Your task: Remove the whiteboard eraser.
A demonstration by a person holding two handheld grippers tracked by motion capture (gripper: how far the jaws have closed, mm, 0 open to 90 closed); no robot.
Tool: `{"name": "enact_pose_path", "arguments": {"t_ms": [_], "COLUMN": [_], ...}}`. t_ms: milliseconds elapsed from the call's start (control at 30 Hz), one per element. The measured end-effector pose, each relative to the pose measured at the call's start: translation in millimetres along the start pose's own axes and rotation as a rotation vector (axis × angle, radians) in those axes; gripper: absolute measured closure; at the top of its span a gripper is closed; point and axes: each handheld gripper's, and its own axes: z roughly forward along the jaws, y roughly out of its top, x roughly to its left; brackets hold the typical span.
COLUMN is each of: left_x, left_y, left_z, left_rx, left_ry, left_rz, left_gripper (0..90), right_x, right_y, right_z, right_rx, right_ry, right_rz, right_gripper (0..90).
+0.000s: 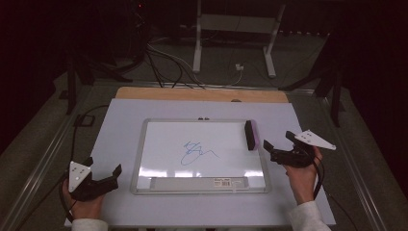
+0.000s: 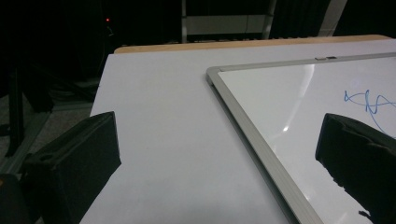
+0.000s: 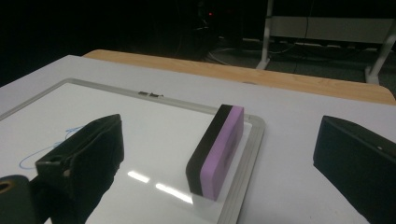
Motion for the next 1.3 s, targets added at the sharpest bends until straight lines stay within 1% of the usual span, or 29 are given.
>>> {"name": "enact_pose_path", "arguments": {"t_ms": [67,100,233,267,300,400,433,467,633,767,1000,1300], "left_x": [-0.1,-0.2,-0.6,-0.7,-0.6,-0.3,-0.3,-0.3,-0.2,-0.7,-0.4,-0.4], "left_y": [0.0,0.0,-0.1,-0.1,-0.1,-0.3,-0.3,-0.3,-0.5,-0.5,-0.8,-0.9], "left_z": [0.1,0.1,0.5,0.5,0.4,0.7,0.7,0.7,1.0,1.3,1.5,1.7], "left_rx": [0.000,0.001,0.004,0.004,0.004,0.003,0.003,0.004,0.005,0.006,0.008,0.010], "left_ry": [0.000,0.000,-0.002,-0.002,-0.002,-0.003,-0.003,-0.002,-0.004,-0.005,-0.006,-0.007], "left_rz": [0.000,-0.001,0.002,0.002,0.002,0.000,0.000,0.000,0.001,0.002,0.003,0.003], "left_gripper": [0.6,0.6,0.6,0.6,0.6,0.6,0.6,0.6,0.6,0.6,0.6,0.6], "right_x": [-1.4,-1.4,-2.9,-3.6,-3.6,-5.9,-5.9,-6.7,-7.1,-9.2,-17.6,-25.7], "right_y": [4.2,4.2,8.3,9.3,9.3,12.1,12.1,13.6,16.1,18.7,15.5,10.7], "right_z": [6.0,6.0,15.2,20.3,20.3,30.4,30.4,35.1,42.7,50.0,64.6,83.5], "right_rx": [0.009,0.009,0.025,0.037,0.037,0.072,0.072,0.090,0.107,0.119,0.162,0.214], "right_ry": [0.004,0.004,0.007,0.006,0.006,0.004,0.004,0.004,0.000,-0.003,-0.019,-0.031], "right_rz": [0.006,0.006,0.016,0.019,0.019,0.030,0.030,0.038,0.035,0.044,0.072,0.090], "right_gripper": [2.3,2.3,2.3,2.3,2.3,2.4,2.4,2.6,2.6,2.6,3.2,6.5]}}
